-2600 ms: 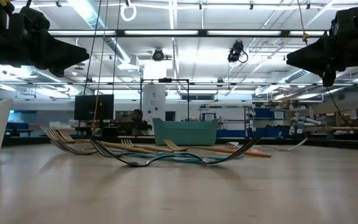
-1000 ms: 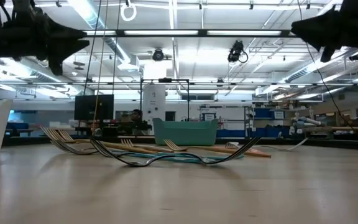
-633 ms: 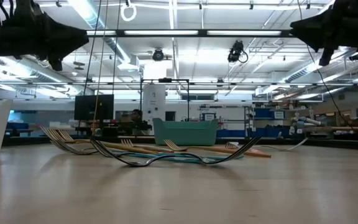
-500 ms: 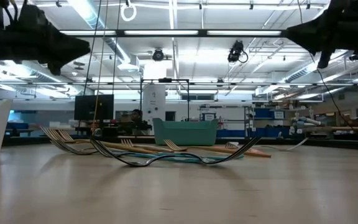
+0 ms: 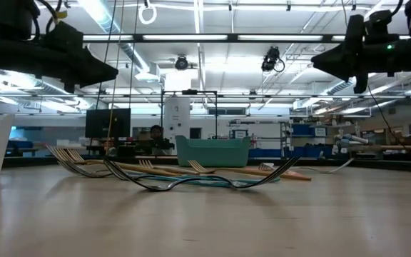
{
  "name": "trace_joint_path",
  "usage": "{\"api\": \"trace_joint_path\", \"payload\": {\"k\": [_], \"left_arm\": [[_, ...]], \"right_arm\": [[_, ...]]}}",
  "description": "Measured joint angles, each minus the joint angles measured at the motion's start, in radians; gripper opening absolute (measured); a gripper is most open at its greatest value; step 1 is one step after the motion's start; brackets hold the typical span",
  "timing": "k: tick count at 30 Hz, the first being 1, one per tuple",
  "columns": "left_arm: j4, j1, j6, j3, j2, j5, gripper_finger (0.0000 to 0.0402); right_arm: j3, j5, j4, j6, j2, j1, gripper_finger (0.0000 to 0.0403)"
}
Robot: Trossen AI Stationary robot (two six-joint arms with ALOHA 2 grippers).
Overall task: Sort silverware by color (type)
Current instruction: Put the gold fork into the blue bin
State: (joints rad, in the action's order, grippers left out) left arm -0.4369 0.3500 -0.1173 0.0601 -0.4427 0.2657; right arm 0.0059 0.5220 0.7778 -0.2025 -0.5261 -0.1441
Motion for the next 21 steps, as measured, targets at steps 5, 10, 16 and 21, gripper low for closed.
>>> {"api": "trace_joint_path", "payload": {"k": [5,10,16,21], "left_arm": [[-0.229,-0.001,-0.025,0.001,-0.149,0.001,0.0116],[-0.435,0.003,0.004,0.002,-0.31,0.048,0.0116],[-0.469,-0.011,0.031,0.06,-0.447,0.031,0.0116],[-0.388,-0.057,-0.025,0.135,-0.482,-0.102,0.0116]], "right_arm": [[0.019,-0.05,0.126,-0.05,-0.148,-0.05,0.0093],[0.122,-0.106,0.116,-0.094,-0.354,-0.058,0.0093],[0.282,-0.245,0.11,-0.146,-0.705,-0.014,0.0093],[0.411,-0.276,0.106,-0.085,-0.915,0.038,0.0093]]}}
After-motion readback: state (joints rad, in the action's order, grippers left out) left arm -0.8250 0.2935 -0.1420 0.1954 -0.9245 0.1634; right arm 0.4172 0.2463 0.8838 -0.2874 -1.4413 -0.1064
